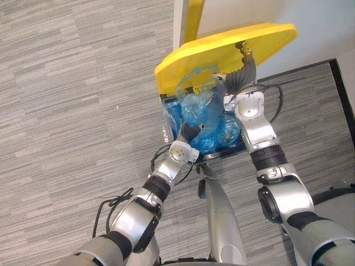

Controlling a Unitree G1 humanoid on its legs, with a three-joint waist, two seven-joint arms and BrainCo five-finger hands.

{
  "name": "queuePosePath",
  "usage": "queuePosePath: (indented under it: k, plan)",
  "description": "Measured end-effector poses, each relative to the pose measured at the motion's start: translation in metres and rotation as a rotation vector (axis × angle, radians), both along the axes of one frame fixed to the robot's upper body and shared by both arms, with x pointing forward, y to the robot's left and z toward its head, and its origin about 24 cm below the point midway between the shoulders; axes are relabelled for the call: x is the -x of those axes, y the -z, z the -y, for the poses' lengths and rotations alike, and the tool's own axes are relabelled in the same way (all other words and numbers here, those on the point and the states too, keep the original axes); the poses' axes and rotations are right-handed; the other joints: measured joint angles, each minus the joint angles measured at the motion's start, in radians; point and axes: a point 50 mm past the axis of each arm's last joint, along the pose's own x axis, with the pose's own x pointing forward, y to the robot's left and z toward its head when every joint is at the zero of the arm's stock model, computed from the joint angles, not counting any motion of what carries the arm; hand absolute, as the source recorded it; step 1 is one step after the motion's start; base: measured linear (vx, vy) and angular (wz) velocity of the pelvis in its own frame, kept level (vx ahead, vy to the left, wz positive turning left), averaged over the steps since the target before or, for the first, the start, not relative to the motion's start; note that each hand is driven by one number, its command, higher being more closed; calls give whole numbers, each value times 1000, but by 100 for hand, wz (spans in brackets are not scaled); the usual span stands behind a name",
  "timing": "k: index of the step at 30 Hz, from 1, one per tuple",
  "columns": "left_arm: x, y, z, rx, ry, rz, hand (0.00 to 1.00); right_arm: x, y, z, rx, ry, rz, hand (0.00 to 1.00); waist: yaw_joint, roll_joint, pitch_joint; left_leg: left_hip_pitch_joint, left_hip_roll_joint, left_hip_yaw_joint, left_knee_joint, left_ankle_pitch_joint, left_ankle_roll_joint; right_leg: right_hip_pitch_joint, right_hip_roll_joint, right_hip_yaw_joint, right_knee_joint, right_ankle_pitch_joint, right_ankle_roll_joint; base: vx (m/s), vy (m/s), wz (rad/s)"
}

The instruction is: Gather rubbish on tea table into small bin, then transfer packed bag to large trash can.

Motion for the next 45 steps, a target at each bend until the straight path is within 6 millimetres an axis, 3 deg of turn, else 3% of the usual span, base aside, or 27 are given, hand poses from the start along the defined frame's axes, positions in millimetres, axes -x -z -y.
queuePosePath:
  k: [5,7,12,17,19,26,28,29,31,34,37,39,40,41,42,43,44,45]
  plan:
    - [4,-7,2,77,5,21,0,0,3,0,9,-4,-11,0,1,1,0,9,1,-9,0,6,-6,16,0,-9,5,-1,0,16,-30,4]
    - [8,-4,0,103,3,18,0,1,15,3,10,1,-43,0,3,4,-2,33,4,-21,-4,8,-8,46,0,-22,6,-9,-10,19,-18,12]
    - [17,-5,-7,162,1,49,0,6,50,15,2,26,-129,0,27,8,-4,71,-7,-38,-26,16,-3,85,-11,-33,5,-14,-12,8,-25,9]
    - [33,14,-33,189,-46,27,0,26,113,42,-43,98,-294,0,56,21,-15,143,-22,-70,-107,66,-23,153,-29,-78,11,-46,-14,45,-73,23]
    - [37,22,-44,209,-74,11,0,33,123,49,-30,124,-313,0,60,26,-19,163,-28,-81,-128,77,-20,171,-39,-90,22,-60,-12,48,-76,23]
    - [68,73,-104,259,-280,-145,0,62,169,63,-47,158,-443,0,77,39,-55,249,-55,-106,-194,102,-8,228,-73,-113,68,-103,-1,11,-57,15]
    - [91,102,-127,249,-367,-245,0,76,189,65,-54,164,-502,0,94,40,-78,283,-56,-113,-204,103,-8,251,-75,-116,88,-119,4,-1,-48,1]
    - [95,107,-132,243,-386,-264,0,78,192,65,-48,165,-512,0,97,41,-82,287,-56,-114,-206,103,-8,256,-75,-116,88,-120,3,-5,-44,1]
    - [119,140,-151,228,-474,-405,0,85,203,62,-40,157,-548,0,101,42,-86,325,-56,-117,-211,102,-8,293,-76,-120,89,-125,8,-19,-34,0]
    - [150,175,-164,211,-569,-576,0,91,212,59,-52,138,-580,0,109,36,-94,358,-61,-106,-211,102,-9,315,-78,-110,89,-129,16,-48,-15,-11]
    - [172,194,-168,198,-617,-691,0,99,225,47,-82,108,-622,0,116,17,-105,390,-69,-82,-220,102,-9,321,-78,-88,100,-129,25,-45,-12,-25]
    - [188,207,-163,183,-628,-776,0,116,245,40,-113,95,-685,0,112,7,-110,434,-74,-72,-222,102,-9,355,-83,-86,101,-111,51,-69,12,-24]
    - [189,208,-165,188,-643,-783,0,136,269,36,-126,94,-774,0,106,-12,-125,453,-77,-61,-251,120,-9,379,-77,-74,49,-54,145,-111,2,-28]
    - [192,210,-165,201,-659,-795,0,139,275,33,-132,89,-798,0,111,-11,-131,460,-51,-39,-274,138,-4,378,-65,-64,52,-38,146,-135,-34,-23]
    - [193,211,-168,210,-682,-801,0,147,286,30,-147,89,-850,0,106,-4,-136,458,-41,-34,-293,160,-11,343,-66,-60,176,-64,90,-132,-112,0]
    - [200,215,-172,203,-706,-827,0,178,320,27,-186,116,-1006,0,92,-39,-159,493,-50,-45,-366,208,-17,310,-85,-53,554,-161,8,-87,-120,16]
    - [202,217,-172,201,-707,-837,0,190,331,27,-208,133,-1064,0,93,-47,-170,504,-50,-48,-387,223,-25,323,-87,-51,622,-183,-1,-37,-167,23]
    - [207,218,-175,199,-724,-845,0,219,354,29,-256,181,-1192,0,96,-68,-200,509,-55,-55,-415,247,-42,375,-91,-41,676,-239,2,26,-145,7]
